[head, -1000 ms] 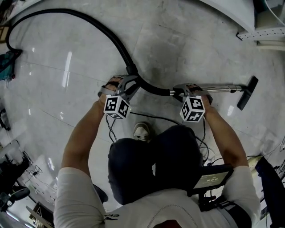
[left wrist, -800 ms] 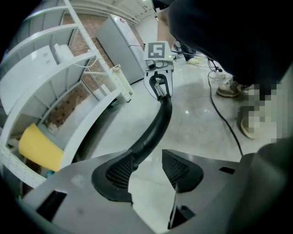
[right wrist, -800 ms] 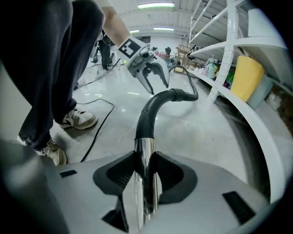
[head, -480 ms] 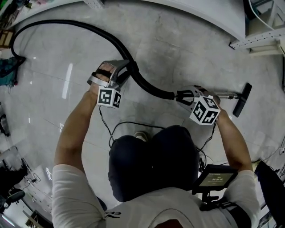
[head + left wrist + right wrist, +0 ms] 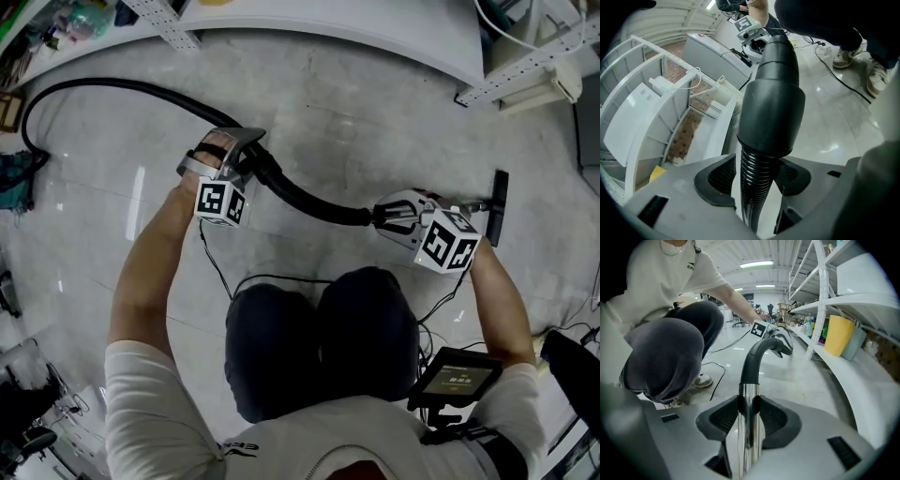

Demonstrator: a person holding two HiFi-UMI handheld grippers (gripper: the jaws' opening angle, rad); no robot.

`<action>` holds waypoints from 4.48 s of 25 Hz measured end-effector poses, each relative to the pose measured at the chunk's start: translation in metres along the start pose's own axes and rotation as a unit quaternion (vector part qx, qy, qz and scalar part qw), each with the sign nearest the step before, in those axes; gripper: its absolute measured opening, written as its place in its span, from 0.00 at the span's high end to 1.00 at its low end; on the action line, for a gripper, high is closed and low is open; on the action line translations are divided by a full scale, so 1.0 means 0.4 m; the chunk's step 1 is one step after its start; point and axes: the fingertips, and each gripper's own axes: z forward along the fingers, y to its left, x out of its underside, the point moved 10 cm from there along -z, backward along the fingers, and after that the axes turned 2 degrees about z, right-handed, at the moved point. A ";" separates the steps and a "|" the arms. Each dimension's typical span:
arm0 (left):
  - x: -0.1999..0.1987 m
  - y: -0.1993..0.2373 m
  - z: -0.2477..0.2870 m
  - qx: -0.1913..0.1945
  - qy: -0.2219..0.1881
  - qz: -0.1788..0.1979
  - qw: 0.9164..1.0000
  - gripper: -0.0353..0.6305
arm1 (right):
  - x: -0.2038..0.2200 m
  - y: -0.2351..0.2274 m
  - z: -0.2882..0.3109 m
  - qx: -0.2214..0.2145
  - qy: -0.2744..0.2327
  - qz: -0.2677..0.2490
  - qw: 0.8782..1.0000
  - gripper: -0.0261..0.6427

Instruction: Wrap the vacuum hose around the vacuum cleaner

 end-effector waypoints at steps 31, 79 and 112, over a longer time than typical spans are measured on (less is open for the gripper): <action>-0.244 0.434 -0.113 0.037 -0.048 -0.139 0.988 0.68 | 0.025 0.066 -0.319 0.372 -0.035 0.069 0.925 0.70; -0.231 0.417 -0.173 -0.054 -0.110 -0.267 0.956 0.68 | 0.028 -0.070 -0.479 0.523 -0.055 0.142 0.838 0.70; -0.431 0.748 -0.738 -0.066 -0.116 -0.371 0.919 0.68 | -0.443 0.017 -0.850 0.502 -0.032 0.206 0.839 0.70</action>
